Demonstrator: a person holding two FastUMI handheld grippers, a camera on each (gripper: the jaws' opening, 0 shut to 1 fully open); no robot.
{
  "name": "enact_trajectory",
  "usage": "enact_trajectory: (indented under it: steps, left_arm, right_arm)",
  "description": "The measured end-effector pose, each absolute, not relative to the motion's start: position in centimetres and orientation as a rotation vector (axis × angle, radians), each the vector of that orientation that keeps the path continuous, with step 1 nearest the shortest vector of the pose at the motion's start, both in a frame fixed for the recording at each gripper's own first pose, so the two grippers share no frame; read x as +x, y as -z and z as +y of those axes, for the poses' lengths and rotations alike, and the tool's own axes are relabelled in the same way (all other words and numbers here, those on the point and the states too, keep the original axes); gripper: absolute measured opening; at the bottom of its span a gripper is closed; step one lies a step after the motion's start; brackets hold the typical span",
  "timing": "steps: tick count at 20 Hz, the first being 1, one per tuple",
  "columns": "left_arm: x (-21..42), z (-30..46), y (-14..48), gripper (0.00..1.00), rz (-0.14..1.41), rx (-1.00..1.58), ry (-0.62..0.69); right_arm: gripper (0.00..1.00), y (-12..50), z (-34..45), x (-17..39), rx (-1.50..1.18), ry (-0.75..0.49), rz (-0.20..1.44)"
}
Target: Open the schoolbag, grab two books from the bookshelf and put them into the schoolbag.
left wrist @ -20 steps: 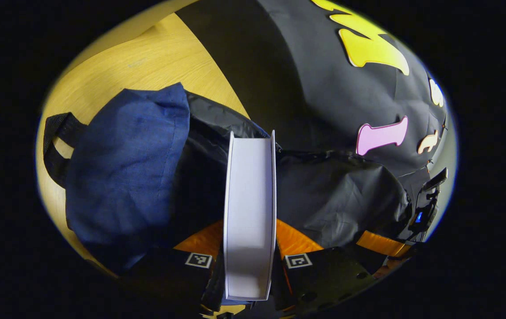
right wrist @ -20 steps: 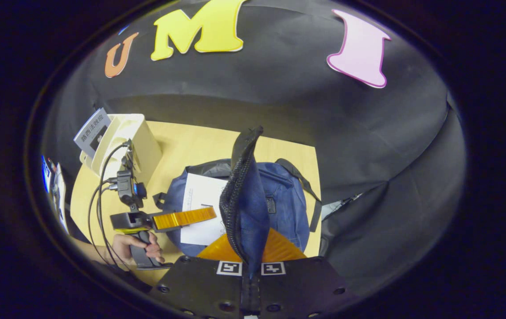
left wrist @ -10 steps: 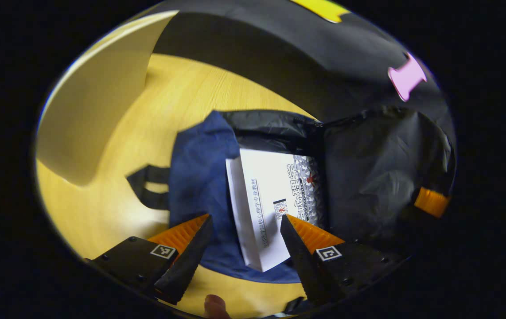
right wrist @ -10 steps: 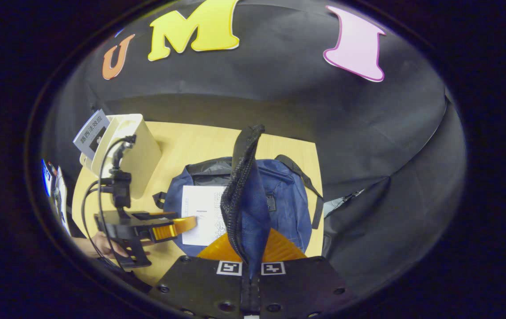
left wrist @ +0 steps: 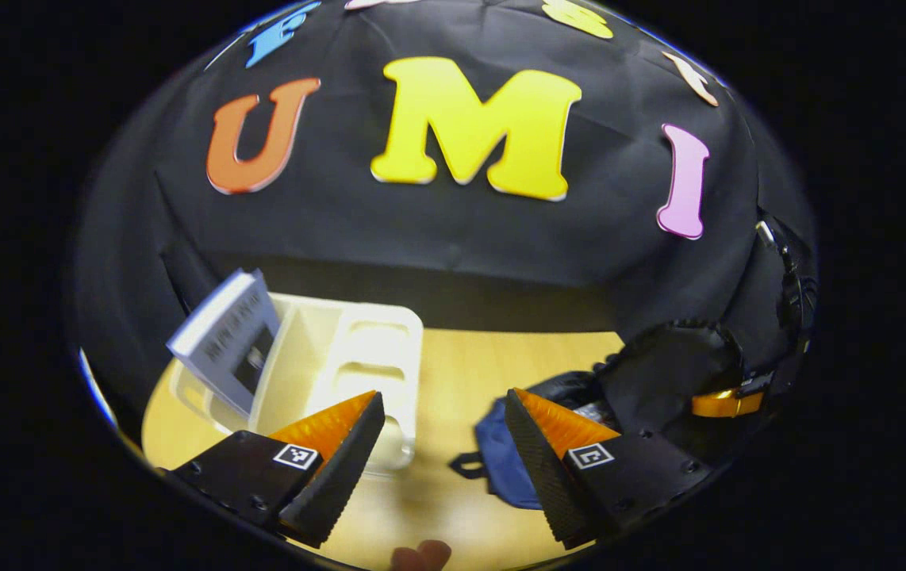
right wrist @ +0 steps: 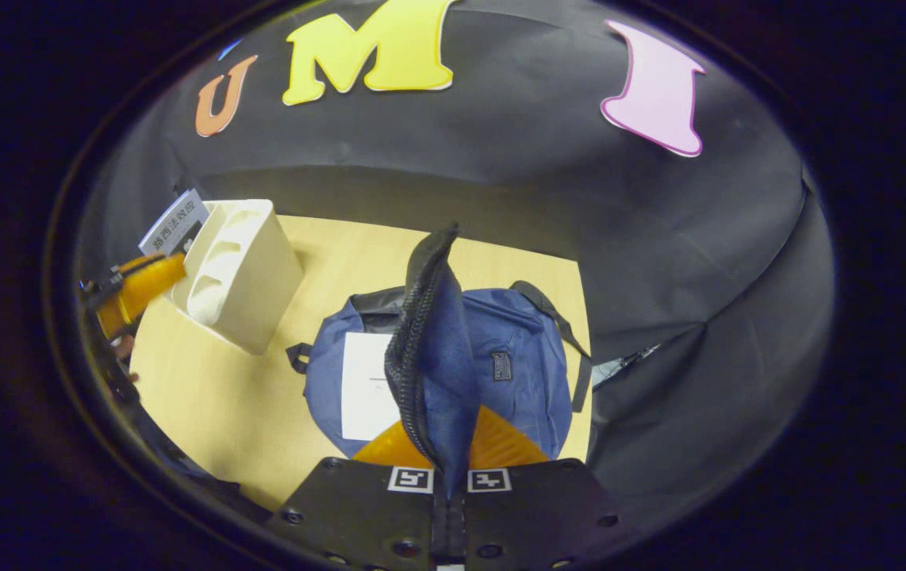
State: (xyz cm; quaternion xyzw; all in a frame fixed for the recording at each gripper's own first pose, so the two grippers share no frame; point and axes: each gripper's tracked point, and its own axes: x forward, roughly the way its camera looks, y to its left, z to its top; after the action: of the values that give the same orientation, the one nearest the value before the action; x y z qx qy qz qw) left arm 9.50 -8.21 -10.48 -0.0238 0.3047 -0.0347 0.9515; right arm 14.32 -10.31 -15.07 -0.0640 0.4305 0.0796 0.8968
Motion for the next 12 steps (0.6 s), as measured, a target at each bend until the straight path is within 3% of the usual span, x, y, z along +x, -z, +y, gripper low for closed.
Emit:
enact_trajectory:
  steps: [7, 12]
  left_arm:
    - [11.6, 4.9, 5.1, 0.98, 0.671, -0.010, -0.015]
    - [13.8, 10.7, 7.4, 0.98, 0.821, -0.064, 0.011]
  right_arm:
    - [0.01, 15.0, -10.0, 14.1, -0.158, -0.161, 0.895]
    - [0.01, 15.2, -10.3, 14.0, -0.162, -0.145, 0.912]
